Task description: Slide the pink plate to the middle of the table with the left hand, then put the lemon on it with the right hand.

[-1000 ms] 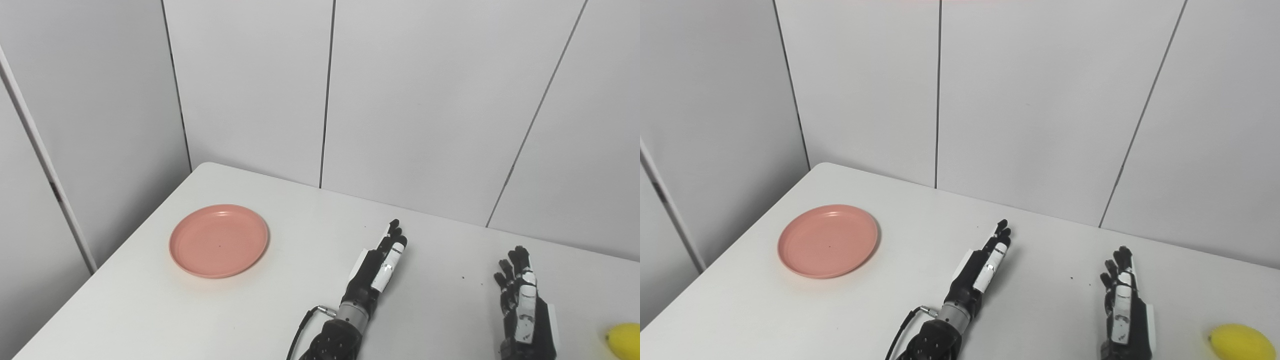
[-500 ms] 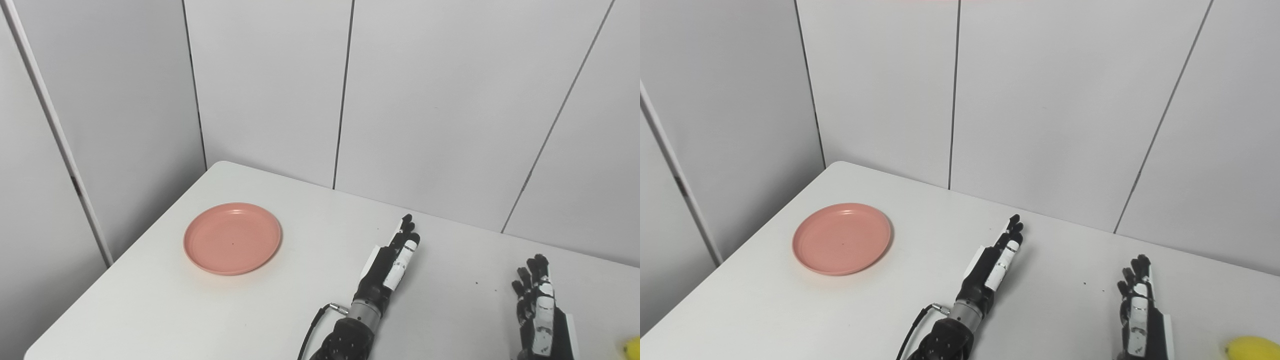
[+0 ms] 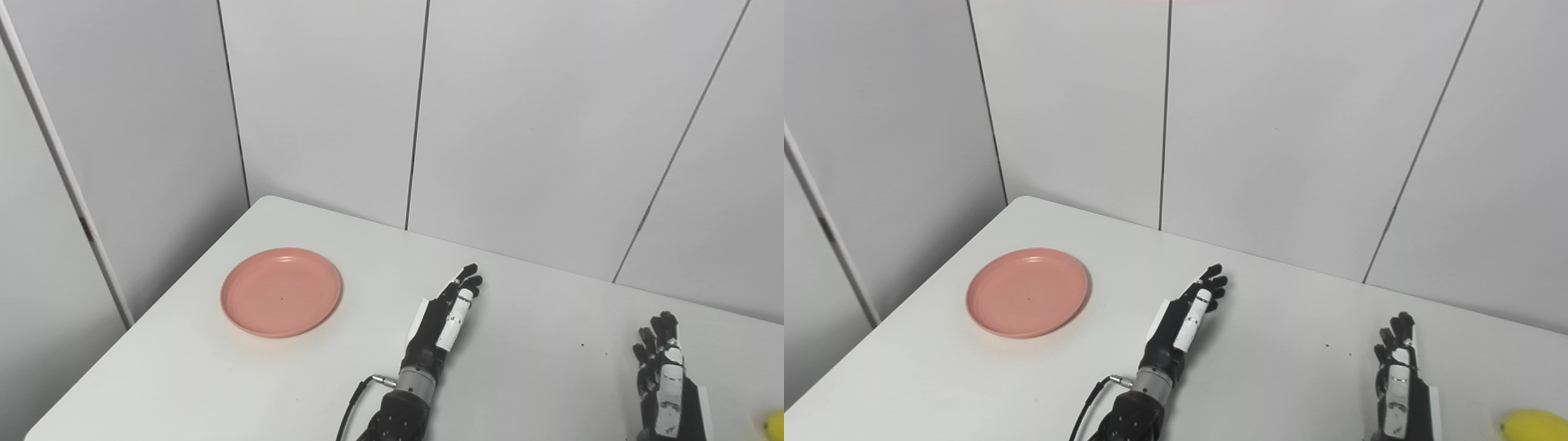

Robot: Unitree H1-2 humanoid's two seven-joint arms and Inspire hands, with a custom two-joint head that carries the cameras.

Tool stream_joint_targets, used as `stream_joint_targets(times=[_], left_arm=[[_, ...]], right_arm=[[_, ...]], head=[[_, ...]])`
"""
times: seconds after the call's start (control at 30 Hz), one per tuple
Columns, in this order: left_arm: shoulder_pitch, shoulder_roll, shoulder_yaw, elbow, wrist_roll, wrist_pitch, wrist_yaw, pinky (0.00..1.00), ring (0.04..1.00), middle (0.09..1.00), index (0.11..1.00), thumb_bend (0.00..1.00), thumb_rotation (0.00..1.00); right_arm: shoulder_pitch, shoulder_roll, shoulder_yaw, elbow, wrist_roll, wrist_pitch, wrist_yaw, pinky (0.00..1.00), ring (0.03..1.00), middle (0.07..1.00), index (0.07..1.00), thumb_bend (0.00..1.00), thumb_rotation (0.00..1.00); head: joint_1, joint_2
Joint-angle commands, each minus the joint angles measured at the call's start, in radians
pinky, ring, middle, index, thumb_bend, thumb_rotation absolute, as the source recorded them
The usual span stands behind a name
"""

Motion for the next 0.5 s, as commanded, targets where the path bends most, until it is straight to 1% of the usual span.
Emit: stream_joint_targets(times=[0.0, 0.1, 0.27, 0.4, 0.47], left_arm=[[-0.029, 0.015, -0.001, -0.045, -0.015, -0.021, -0.027, 0.89, 0.872, 0.882, 0.877, 0.44, 1.00], [-0.039, 0.029, 0.005, -0.061, -0.036, -0.021, -0.035, 0.86, 0.851, 0.866, 0.862, 0.47, 1.00], [-0.060, 0.055, 0.023, -0.109, -0.019, 0.004, -0.011, 0.80, 0.799, 0.813, 0.810, 0.48, 1.00], [-0.073, 0.066, 0.055, -0.151, -0.035, 0.026, -0.003, 0.78, 0.762, 0.779, 0.770, 0.48, 1.00], [-0.079, 0.075, 0.075, -0.167, -0.037, 0.022, 0.002, 0.77, 0.741, 0.759, 0.749, 0.48, 1.00]], right_arm=[[0.026, 0.000, -0.004, 0.012, 0.006, 0.007, 0.007, 1.00, 0.991, 1.000, 1.000, 0.67, 1.00], [0.026, -0.001, -0.003, 0.009, 0.005, 0.009, 0.007, 1.00, 0.992, 1.000, 1.000, 0.67, 1.00], [0.025, -0.004, -0.005, 0.011, 0.007, 0.006, 0.010, 1.00, 0.987, 0.995, 0.996, 0.67, 1.00], [0.023, -0.004, -0.006, 0.007, 0.009, 0.010, 0.009, 1.00, 0.982, 0.991, 0.990, 0.67, 1.00], [0.023, -0.003, -0.005, 0.004, 0.007, 0.014, 0.008, 1.00, 0.980, 0.990, 0.989, 0.67, 1.00]], head=[[0.001, 0.002], [-0.002, -0.001], [-0.001, 0.004], [0.003, 0.002], [0.005, 0.000]])
